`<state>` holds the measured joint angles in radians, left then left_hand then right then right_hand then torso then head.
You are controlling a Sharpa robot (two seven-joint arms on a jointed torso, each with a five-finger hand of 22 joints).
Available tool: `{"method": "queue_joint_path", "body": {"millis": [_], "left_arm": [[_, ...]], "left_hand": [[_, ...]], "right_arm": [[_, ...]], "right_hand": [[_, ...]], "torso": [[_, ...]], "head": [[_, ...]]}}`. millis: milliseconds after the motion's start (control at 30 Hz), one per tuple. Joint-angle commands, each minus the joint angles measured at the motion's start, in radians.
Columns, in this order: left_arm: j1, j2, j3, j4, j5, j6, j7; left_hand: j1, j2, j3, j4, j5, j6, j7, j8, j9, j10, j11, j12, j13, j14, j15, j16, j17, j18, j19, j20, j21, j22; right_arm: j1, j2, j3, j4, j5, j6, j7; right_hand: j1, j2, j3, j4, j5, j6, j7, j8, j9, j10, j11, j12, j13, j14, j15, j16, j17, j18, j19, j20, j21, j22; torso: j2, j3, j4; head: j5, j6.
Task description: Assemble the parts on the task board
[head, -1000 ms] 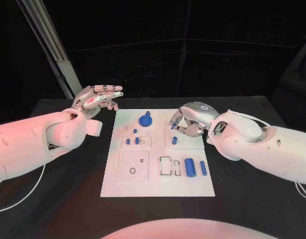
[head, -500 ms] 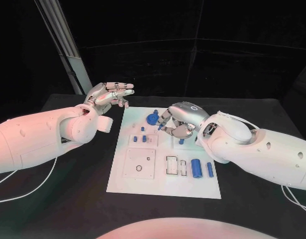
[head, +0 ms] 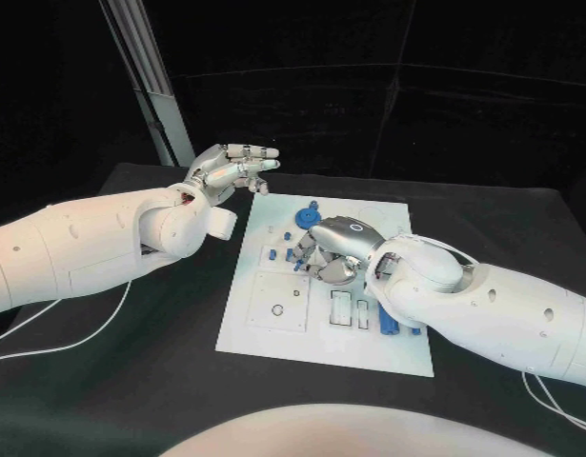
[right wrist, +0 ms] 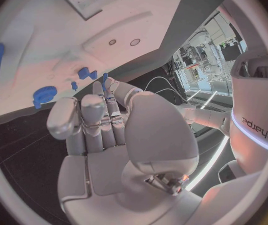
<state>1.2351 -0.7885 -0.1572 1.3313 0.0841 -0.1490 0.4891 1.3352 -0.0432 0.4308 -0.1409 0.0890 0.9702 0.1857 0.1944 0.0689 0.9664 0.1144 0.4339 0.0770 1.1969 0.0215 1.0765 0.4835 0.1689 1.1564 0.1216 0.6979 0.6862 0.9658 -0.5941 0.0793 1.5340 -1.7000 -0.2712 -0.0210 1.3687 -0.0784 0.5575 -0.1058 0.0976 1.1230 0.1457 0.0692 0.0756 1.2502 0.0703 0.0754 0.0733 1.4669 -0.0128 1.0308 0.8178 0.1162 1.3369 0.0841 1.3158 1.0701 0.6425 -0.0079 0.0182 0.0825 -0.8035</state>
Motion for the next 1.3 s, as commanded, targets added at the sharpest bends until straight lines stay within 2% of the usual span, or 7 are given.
{"method": "queue_joint_path", "body": {"millis": [33, 467, 1300], "left_arm": [[0.002, 0.003, 0.001, 0.002, 0.003, 0.013, 0.006], [0.002, 0.006, 0.001, 0.002, 0.003, 0.015, 0.006], [0.002, 0.007, 0.001, -0.004, 0.003, 0.015, 0.005]], "left_hand": [[0.003, 0.005, 0.0, -0.008, 0.002, -0.005, 0.001, 0.007, -0.001, -0.004, 0.0, 0.005, -0.001, -0.006, 0.002, -0.004, -0.002, 0.014, -0.006, -0.001, -0.006, -0.001], [0.003, 0.005, 0.0, -0.009, 0.002, -0.004, 0.001, 0.007, -0.001, -0.004, 0.0, 0.005, -0.001, -0.006, 0.002, -0.004, -0.002, 0.014, -0.006, -0.001, -0.006, -0.001], [0.003, 0.006, -0.001, -0.009, 0.001, -0.003, 0.001, 0.009, 0.0, -0.006, 0.0, 0.007, -0.001, -0.007, 0.002, -0.004, -0.003, 0.014, -0.007, -0.001, -0.006, -0.001]], "right_arm": [[-0.001, 0.004, -0.002, 0.0, -0.033, 0.05, 0.005], [-0.008, 0.01, -0.011, 0.002, -0.053, 0.092, 0.003], [-0.014, 0.015, -0.015, -0.001, -0.079, 0.134, -0.012]], "right_hand": [[0.005, 0.0, 0.006, 0.001, 0.004, 0.001, 0.005, -0.002, -0.001, 0.006, 0.003, 0.0, 0.001, 0.008, -0.002, 0.003, 0.0, -0.019, 0.0, 0.004, 0.005, 0.0], [0.005, 0.0, 0.005, 0.001, 0.003, 0.0, 0.005, -0.002, -0.001, 0.005, 0.004, -0.001, 0.001, 0.008, -0.002, 0.003, 0.0, -0.018, -0.001, 0.005, 0.005, 0.0], [0.003, 0.0, 0.005, 0.001, 0.003, 0.001, 0.006, -0.002, -0.001, 0.006, 0.004, -0.001, 0.002, 0.007, -0.001, 0.005, 0.0, -0.018, -0.002, 0.005, 0.006, 0.0]], "torso": [[0.0, 0.0002, -0.0001], [-0.001, 0.0002, 0.0002], [0.0, 0.0003, -0.0009]], "head": [[0.004, -0.004], [0.013, -0.015], [0.016, -0.021]]}}
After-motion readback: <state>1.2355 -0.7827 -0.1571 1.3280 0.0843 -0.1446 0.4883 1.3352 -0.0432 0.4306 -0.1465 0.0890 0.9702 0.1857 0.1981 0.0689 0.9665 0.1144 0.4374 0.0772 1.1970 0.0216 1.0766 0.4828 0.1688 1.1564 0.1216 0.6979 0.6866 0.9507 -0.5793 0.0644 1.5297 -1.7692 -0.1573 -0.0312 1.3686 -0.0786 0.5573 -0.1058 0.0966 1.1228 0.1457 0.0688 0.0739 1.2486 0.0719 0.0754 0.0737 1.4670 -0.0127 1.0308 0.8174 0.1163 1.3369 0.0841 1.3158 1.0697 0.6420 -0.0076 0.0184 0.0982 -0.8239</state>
